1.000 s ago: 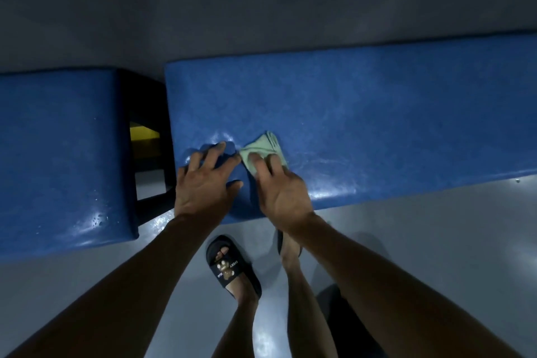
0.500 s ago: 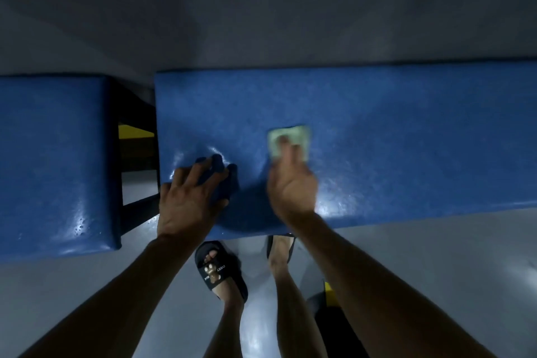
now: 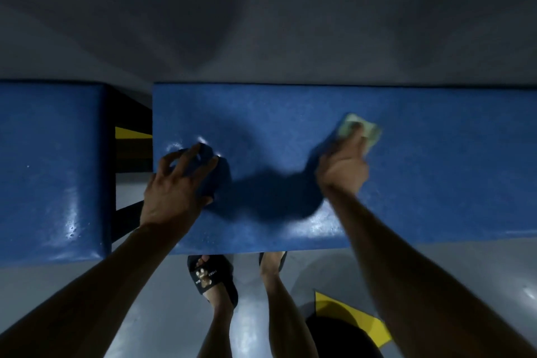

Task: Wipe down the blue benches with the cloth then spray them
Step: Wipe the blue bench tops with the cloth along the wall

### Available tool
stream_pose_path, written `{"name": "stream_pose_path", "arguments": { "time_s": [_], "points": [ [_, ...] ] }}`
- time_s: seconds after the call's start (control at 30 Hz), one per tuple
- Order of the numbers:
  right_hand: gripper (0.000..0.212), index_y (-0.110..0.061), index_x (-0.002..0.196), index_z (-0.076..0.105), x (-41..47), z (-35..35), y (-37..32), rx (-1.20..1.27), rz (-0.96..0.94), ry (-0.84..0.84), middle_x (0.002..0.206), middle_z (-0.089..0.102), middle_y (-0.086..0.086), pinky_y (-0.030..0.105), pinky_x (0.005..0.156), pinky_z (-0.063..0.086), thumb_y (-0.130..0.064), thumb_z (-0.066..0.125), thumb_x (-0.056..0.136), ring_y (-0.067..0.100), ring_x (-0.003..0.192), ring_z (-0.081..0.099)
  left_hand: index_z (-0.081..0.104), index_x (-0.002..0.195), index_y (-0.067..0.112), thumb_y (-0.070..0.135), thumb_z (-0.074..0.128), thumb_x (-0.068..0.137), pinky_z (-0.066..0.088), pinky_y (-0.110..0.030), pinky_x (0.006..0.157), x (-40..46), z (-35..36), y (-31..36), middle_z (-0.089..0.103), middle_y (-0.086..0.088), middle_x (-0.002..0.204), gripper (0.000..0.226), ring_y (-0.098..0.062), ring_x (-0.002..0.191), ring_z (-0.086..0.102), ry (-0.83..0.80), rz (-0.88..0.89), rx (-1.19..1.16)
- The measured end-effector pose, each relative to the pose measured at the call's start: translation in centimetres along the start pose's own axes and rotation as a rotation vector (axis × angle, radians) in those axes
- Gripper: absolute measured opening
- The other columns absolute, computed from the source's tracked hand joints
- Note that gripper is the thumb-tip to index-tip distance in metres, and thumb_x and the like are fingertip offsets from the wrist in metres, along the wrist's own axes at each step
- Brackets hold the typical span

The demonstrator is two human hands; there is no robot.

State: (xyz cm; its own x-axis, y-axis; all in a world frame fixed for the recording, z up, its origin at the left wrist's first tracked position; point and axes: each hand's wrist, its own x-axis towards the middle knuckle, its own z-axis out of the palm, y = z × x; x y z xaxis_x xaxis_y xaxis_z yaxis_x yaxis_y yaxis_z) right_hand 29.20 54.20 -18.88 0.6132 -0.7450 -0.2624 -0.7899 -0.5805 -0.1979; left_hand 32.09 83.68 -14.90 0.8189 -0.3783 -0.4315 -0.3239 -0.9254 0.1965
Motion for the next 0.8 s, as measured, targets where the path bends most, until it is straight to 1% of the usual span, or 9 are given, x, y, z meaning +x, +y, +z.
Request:
{"name": "stream_pose_path", "arguments": {
  "time_s": [0.07, 0.13, 0.23, 0.33, 0.43, 0.5, 0.57, 0.63, 0.8],
  "points": [
    [0.053, -0.013, 0.149, 0.04, -3.5, 2.1, -4.1, 0.081, -0.258, 0.0, 0.138, 0.056, 0.021, 0.042, 0.063, 0.053, -0.024, 0.045, 0.098, 0.043, 0.081, 0.068, 0.045, 0.145, 0.035, 0.036, 0.086, 0.068, 0.053, -0.057, 0.091, 0.0, 0.1, 0.1, 0.034, 0.001, 0.157, 0.087, -0.039, 0.135, 0.032, -0.007, -0.001, 0.014],
    [0.046, -0.011, 0.139, 0.055, -6.5, 3.5, -6.0, -0.005, -0.726, 0.013, 0.123, 0.065, 0.023, 0.039, 0.051, 0.051, -0.018, 0.05, 0.094, 0.038, 0.069, 0.065, 0.044, 0.144, 0.036, 0.035, 0.087, 0.068, 0.053, -0.057, 0.091, 0.1, 0.2, 0.2, 0.032, 0.002, 0.158, 0.088, -0.039, 0.135, 0.033, 0.0, -0.014, 0.012],
    [0.046, -0.024, 0.142, 0.049, -3.9, 2.3, -5.0, -0.129, -1.113, -0.094, 0.121, 0.063, 0.013, 0.042, 0.058, 0.052, -0.017, 0.041, 0.096, 0.035, 0.072, 0.06, 0.045, 0.143, 0.038, 0.033, 0.088, 0.066, 0.053, -0.058, 0.091, 0.2, 0.4, 0.3, 0.033, 0.003, 0.158, 0.089, -0.037, 0.135, 0.034, 0.001, -0.044, -0.011],
    [0.051, -0.026, 0.143, 0.045, 2.8, -0.5, -0.4, -0.113, -0.906, -0.018, 0.136, 0.057, 0.015, 0.041, 0.063, 0.054, -0.029, 0.037, 0.092, 0.04, 0.074, 0.065, 0.045, 0.144, 0.037, 0.031, 0.087, 0.067, 0.053, -0.058, 0.091, 0.2, 0.8, 0.2, 0.034, 0.002, 0.158, 0.088, -0.038, 0.134, 0.035, 0.003, -0.044, 0.005],
    [0.06, -0.025, 0.149, 0.034, 7.6, -3.7, 3.9, 0.061, -0.348, 0.039, 0.158, 0.034, 0.01, 0.048, 0.082, 0.051, -0.044, 0.032, 0.092, 0.048, 0.101, 0.063, 0.043, 0.146, 0.037, 0.033, 0.085, 0.07, 0.052, -0.059, 0.092, 0.2, 1.0, 0.4, 0.033, 0.002, 0.159, 0.086, -0.038, 0.134, 0.034, -0.003, -0.053, 0.015],
    [0.061, -0.023, 0.15, 0.032, 8.0, -3.5, 3.2, 0.105, -0.051, 0.099, 0.16, 0.03, 0.009, 0.049, 0.086, 0.047, -0.042, 0.036, 0.092, 0.048, 0.106, 0.061, 0.043, 0.146, 0.037, 0.034, 0.084, 0.071, 0.052, -0.059, 0.094, 0.4, 1.0, 0.5, 0.032, 0.003, 0.159, 0.085, -0.037, 0.135, 0.033, -0.011, -0.068, 0.019],
    [0.057, -0.022, 0.153, 0.031, 6.1, -1.8, -0.3, 0.136, 0.073, 0.138, 0.157, 0.035, 0.011, 0.048, 0.087, 0.047, -0.036, 0.04, 0.098, 0.046, 0.107, 0.061, 0.044, 0.145, 0.037, 0.034, 0.085, 0.07, 0.052, -0.059, 0.093, 0.6, 1.2, 0.3, 0.033, 0.002, 0.159, 0.085, -0.038, 0.134, 0.034, -0.019, -0.062, 0.027],
    [0.053, -0.022, 0.153, 0.035, 3.0, 0.6, -4.5, 0.207, -0.018, 0.102, 0.155, 0.041, 0.011, 0.047, 0.089, 0.047, -0.031, 0.045, 0.102, 0.045, 0.109, 0.061, 0.043, 0.144, 0.036, 0.033, 0.086, 0.069, 0.053, -0.06, 0.091, 0.7, 1.4, 0.2, 0.034, 0.0, 0.158, 0.087, -0.04, 0.133, 0.037, -0.029, -0.047, 0.032],
    [0.039, -0.022, 0.133, 0.058, -1.3, 2.4, -9.4, 0.155, -0.867, -0.1, 0.122, 0.061, 0.01, 0.044, 0.061, 0.057, -0.024, 0.05, 0.095, 0.039, 0.076, 0.066, 0.043, 0.145, 0.037, 0.034, 0.086, 0.069, 0.055, -0.058, 0.088, 0.5, 1.1, 0.5, 0.035, 0.003, 0.158, 0.087, -0.037, 0.133, 0.036, -0.013, -0.076, 0.037]
  ]
}}
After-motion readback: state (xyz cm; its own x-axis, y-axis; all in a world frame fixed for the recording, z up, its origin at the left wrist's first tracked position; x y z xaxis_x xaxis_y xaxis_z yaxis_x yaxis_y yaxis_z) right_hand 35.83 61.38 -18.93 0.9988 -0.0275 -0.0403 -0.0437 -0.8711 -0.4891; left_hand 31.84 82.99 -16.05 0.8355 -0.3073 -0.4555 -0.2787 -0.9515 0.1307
